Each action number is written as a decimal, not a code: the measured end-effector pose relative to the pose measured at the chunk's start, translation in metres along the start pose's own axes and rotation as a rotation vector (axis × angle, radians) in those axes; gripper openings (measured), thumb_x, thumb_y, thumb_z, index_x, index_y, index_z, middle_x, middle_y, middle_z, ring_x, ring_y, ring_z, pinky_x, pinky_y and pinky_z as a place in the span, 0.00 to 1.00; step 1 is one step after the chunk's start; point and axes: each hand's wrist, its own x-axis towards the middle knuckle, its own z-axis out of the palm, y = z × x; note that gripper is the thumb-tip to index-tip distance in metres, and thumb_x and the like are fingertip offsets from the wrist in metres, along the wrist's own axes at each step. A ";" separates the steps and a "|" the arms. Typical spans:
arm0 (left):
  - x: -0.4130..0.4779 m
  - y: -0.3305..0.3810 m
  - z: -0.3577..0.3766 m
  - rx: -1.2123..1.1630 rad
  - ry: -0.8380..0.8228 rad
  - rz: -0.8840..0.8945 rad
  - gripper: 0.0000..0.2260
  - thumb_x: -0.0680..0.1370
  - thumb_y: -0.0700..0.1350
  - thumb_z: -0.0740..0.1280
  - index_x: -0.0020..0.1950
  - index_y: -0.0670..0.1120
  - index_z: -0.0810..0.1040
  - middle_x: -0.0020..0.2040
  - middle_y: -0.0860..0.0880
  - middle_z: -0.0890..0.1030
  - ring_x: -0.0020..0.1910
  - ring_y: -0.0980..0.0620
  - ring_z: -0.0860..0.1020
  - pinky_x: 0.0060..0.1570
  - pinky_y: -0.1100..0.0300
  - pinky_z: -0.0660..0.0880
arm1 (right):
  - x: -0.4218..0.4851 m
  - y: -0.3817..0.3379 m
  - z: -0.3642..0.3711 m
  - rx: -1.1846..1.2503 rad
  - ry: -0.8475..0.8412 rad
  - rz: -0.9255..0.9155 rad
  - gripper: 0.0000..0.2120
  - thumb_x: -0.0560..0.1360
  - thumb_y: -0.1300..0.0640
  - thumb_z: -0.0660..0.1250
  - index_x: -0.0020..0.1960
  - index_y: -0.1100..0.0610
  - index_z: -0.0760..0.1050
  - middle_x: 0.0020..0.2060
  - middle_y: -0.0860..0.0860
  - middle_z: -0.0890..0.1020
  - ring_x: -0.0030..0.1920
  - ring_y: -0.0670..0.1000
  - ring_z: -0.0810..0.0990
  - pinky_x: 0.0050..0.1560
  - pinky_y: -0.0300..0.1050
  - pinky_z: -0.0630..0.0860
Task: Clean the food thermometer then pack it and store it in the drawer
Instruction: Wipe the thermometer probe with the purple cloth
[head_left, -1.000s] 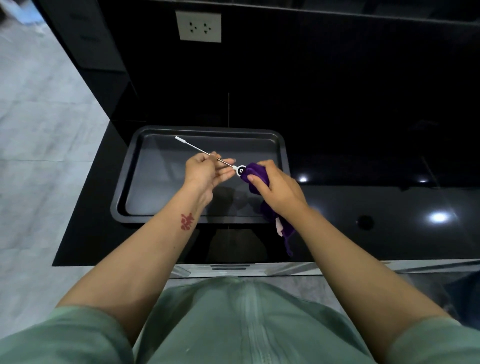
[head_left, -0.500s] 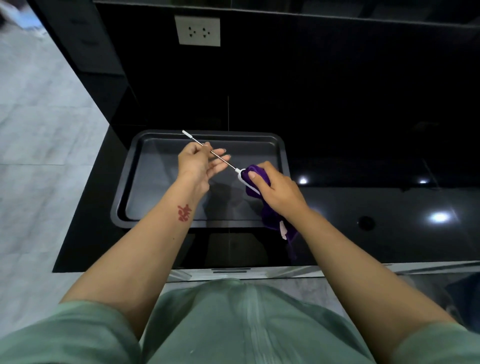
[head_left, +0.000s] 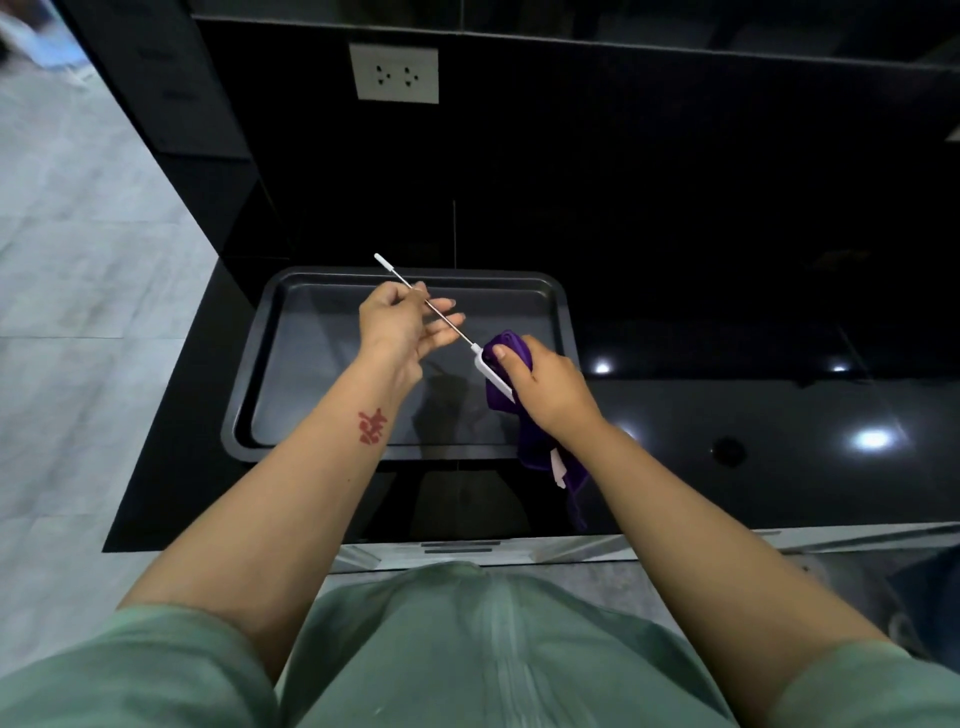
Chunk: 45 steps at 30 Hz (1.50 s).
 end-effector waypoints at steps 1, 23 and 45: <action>0.000 0.000 0.000 0.009 -0.005 0.008 0.10 0.83 0.42 0.60 0.42 0.42 0.72 0.39 0.43 0.83 0.33 0.46 0.85 0.30 0.59 0.80 | 0.000 0.000 0.000 0.045 -0.021 0.019 0.22 0.79 0.36 0.52 0.54 0.52 0.74 0.42 0.51 0.81 0.44 0.54 0.80 0.46 0.53 0.78; -0.008 0.004 0.003 0.129 -0.228 0.110 0.06 0.81 0.39 0.63 0.45 0.44 0.76 0.42 0.44 0.84 0.39 0.49 0.86 0.33 0.63 0.79 | 0.010 -0.020 -0.005 0.346 -0.098 0.021 0.20 0.75 0.33 0.56 0.53 0.44 0.78 0.47 0.45 0.83 0.47 0.43 0.79 0.47 0.41 0.75; 0.010 0.015 0.005 0.077 -0.043 0.194 0.07 0.81 0.40 0.64 0.43 0.44 0.71 0.37 0.45 0.80 0.33 0.53 0.84 0.31 0.62 0.79 | 0.011 -0.023 -0.006 0.468 -0.077 0.066 0.13 0.77 0.36 0.59 0.48 0.41 0.78 0.39 0.45 0.84 0.37 0.40 0.82 0.35 0.30 0.73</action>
